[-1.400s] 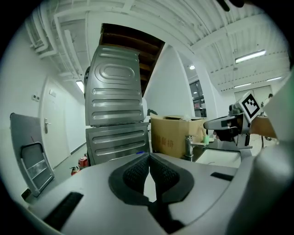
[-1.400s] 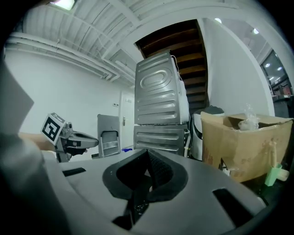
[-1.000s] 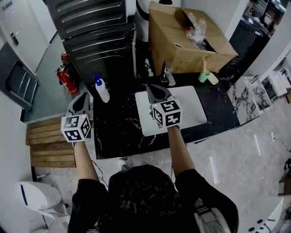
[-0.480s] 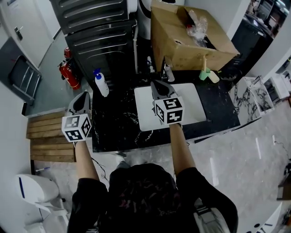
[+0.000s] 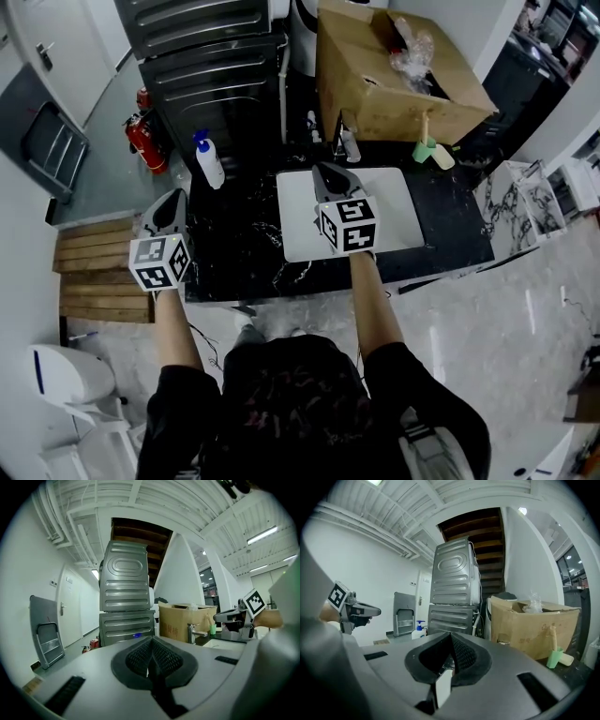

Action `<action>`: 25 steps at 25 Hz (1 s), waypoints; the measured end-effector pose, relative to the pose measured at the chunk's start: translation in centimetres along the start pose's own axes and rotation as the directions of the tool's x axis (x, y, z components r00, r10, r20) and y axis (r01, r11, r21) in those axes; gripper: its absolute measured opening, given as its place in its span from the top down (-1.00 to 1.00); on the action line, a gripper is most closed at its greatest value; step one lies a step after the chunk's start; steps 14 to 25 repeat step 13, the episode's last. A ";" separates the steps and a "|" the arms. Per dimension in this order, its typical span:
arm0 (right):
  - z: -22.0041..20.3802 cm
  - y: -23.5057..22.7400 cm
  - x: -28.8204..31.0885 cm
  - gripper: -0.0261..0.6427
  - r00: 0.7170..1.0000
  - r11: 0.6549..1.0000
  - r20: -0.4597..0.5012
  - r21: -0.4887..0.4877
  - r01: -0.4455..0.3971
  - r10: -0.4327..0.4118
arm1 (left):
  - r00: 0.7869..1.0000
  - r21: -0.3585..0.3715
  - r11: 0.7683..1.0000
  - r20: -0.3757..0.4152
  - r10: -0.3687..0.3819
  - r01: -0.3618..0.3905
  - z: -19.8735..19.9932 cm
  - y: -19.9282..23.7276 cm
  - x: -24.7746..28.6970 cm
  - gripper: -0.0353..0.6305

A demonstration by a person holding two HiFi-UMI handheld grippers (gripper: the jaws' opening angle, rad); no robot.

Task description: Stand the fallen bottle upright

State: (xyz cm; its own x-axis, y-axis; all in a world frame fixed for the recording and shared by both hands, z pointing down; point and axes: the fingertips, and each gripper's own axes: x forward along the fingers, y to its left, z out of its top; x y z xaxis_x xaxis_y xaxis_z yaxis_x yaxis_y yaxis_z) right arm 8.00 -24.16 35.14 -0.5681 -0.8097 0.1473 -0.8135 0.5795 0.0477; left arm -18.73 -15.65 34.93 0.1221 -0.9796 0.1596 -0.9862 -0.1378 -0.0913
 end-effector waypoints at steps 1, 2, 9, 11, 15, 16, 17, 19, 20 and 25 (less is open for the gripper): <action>-0.1 0.0 0.0 0.88 1.000 1.000 -0.002 0.000 -0.003 0.003 | 1.000 0.000 1.000 -0.003 0.002 -0.002 -0.1 -0.1 -0.1 0.84; -0.1 0.0 0.0 0.88 1.000 1.000 -0.004 0.000 -0.006 0.006 | 1.000 0.002 1.000 -0.005 0.004 -0.004 -0.2 -0.2 -0.2 0.84; -0.4 0.5 0.0 0.88 1.000 1.000 -0.015 -0.022 -0.021 0.020 | 1.000 -0.001 1.000 0.001 0.016 -0.016 -0.3 -0.4 -0.9 0.84; -0.5 0.4 0.0 0.88 1.000 1.000 -0.015 -0.012 -0.025 0.025 | 1.000 -0.005 1.000 0.000 0.015 -0.015 -0.3 -0.5 -0.8 0.85; -0.4 0.3 0.0 0.88 1.000 1.000 -0.013 0.001 -0.028 0.028 | 1.000 -0.007 1.000 -0.001 0.013 -0.013 -0.3 -0.7 -0.8 0.85; -0.4 0.3 0.0 0.88 1.000 1.000 -0.013 0.001 -0.028 0.028 | 1.000 -0.007 1.000 -0.001 0.013 -0.013 -0.3 -0.7 -0.8 0.85; -0.4 0.3 0.0 0.88 1.000 1.000 -0.013 0.001 -0.028 0.028 | 1.000 -0.007 1.000 -0.001 0.013 -0.013 -0.3 -0.7 -0.8 0.85; -0.4 0.3 0.0 0.88 1.000 1.000 -0.013 0.001 -0.028 0.028 | 1.000 -0.007 1.000 -0.001 0.013 -0.013 -0.3 -0.7 -0.8 0.85; -0.4 0.3 0.0 0.88 1.000 1.000 -0.013 0.001 -0.028 0.028 | 1.000 -0.007 1.000 -0.001 0.013 -0.013 -0.3 -0.7 -0.8 0.85; -0.4 0.3 0.0 0.88 1.000 1.000 -0.013 0.001 -0.028 0.028 | 1.000 -0.007 1.000 -0.001 0.013 -0.013 -0.3 -0.7 -0.8 0.85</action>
